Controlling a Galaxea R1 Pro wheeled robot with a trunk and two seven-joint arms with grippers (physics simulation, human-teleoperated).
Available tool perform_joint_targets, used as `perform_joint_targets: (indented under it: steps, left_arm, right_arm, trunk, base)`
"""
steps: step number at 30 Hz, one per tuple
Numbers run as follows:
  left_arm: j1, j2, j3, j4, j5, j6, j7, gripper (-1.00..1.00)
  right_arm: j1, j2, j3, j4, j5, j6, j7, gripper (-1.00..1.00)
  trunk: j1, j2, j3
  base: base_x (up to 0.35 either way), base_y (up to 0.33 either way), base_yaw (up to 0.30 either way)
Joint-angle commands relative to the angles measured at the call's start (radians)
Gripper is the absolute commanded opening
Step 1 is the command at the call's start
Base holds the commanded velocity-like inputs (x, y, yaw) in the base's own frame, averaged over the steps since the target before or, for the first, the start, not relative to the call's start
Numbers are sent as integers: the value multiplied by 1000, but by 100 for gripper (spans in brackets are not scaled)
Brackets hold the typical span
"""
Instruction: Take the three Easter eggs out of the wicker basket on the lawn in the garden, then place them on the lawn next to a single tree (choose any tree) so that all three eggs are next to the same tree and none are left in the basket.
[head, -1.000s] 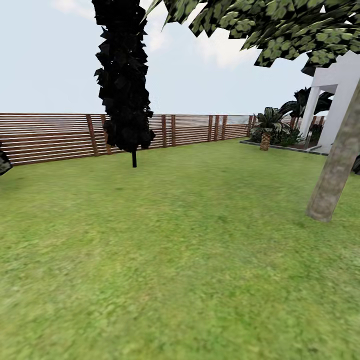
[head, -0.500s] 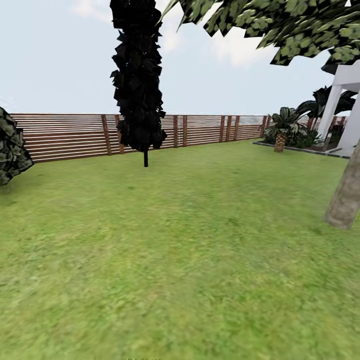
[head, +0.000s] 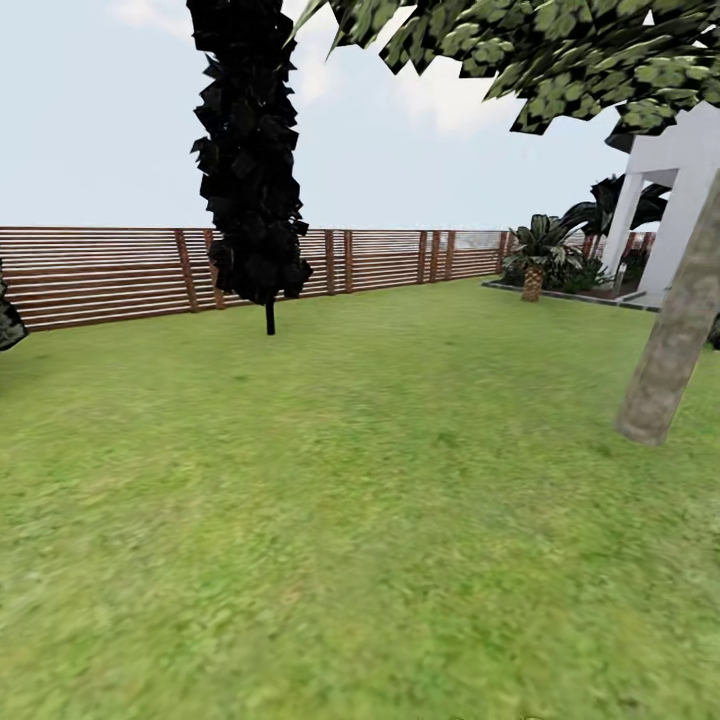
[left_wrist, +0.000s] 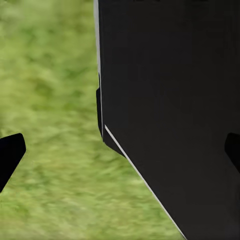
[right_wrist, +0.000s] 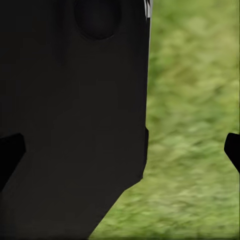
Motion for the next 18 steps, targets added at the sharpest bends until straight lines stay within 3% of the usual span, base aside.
perform_joint_targets:
  steps: [1,18]
  left_arm:
    - [0,0,0,-1,0,0,0,100]
    - [0,0,0,-1,0,0,0,100]
  right_arm:
    - [0,0,0,1,0,1,0,100]
    - [0,1,-2,2,0,2,-2,100]
  trunk:
    - [0,0,0]
    - [0,0,0]
  base:
    - [0,0,-299]
    - [0,0,-283]
